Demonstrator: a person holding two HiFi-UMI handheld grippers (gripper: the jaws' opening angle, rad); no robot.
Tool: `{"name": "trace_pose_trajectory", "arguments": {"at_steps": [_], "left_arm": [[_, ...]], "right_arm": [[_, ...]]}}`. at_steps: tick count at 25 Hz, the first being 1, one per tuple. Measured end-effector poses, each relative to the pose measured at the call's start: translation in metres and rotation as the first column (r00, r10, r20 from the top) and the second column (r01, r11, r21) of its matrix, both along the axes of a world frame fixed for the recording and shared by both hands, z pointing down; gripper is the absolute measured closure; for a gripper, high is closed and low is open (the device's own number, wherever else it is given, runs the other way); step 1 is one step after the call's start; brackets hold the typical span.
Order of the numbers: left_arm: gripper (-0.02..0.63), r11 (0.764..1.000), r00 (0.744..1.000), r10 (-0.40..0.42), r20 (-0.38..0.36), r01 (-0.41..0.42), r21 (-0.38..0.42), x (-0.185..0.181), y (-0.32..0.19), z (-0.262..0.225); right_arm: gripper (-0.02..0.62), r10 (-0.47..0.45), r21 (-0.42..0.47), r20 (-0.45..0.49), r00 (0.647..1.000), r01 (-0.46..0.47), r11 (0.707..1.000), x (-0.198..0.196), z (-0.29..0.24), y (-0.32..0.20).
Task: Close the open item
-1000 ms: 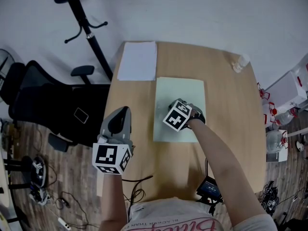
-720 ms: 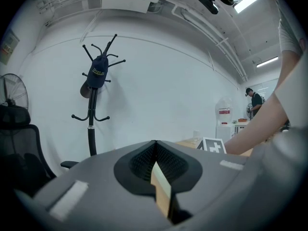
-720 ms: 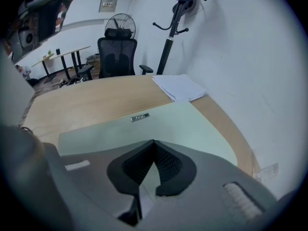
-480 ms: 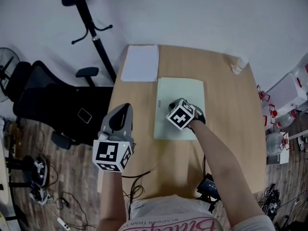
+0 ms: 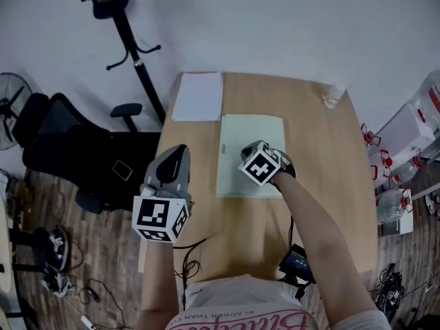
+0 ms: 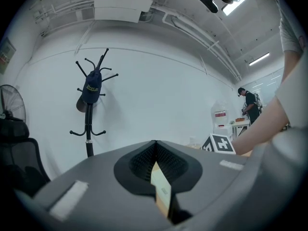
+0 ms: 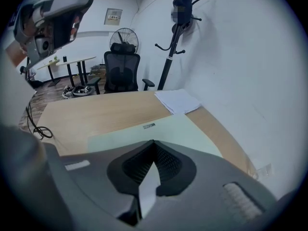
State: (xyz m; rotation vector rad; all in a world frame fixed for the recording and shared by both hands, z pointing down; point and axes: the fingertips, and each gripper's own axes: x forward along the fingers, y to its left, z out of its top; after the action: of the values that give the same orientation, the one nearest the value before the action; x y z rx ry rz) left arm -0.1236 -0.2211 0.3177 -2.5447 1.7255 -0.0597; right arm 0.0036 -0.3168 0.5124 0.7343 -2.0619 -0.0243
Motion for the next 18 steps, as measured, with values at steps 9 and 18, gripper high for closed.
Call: {"name": "trace_pose_trajectory", "arguments": {"at_steps": [9, 18], "left_arm": [[0.592, 0.999, 1.000, 0.010, 0.004, -0.010, 0.051, 0.009, 0.015, -0.022], [0.592, 0.996, 0.999, 0.039, 0.018, -0.041, 0.078, 0.022, 0.024, -0.032]], "right_arm": [[0.594, -0.005, 0.098, 0.071, 0.997, -0.002, 0.995, 0.013, -0.048, 0.023], [0.594, 0.000, 0.217, 0.170, 0.986, -0.037, 0.976, 0.023, -0.093, 0.048]]}}
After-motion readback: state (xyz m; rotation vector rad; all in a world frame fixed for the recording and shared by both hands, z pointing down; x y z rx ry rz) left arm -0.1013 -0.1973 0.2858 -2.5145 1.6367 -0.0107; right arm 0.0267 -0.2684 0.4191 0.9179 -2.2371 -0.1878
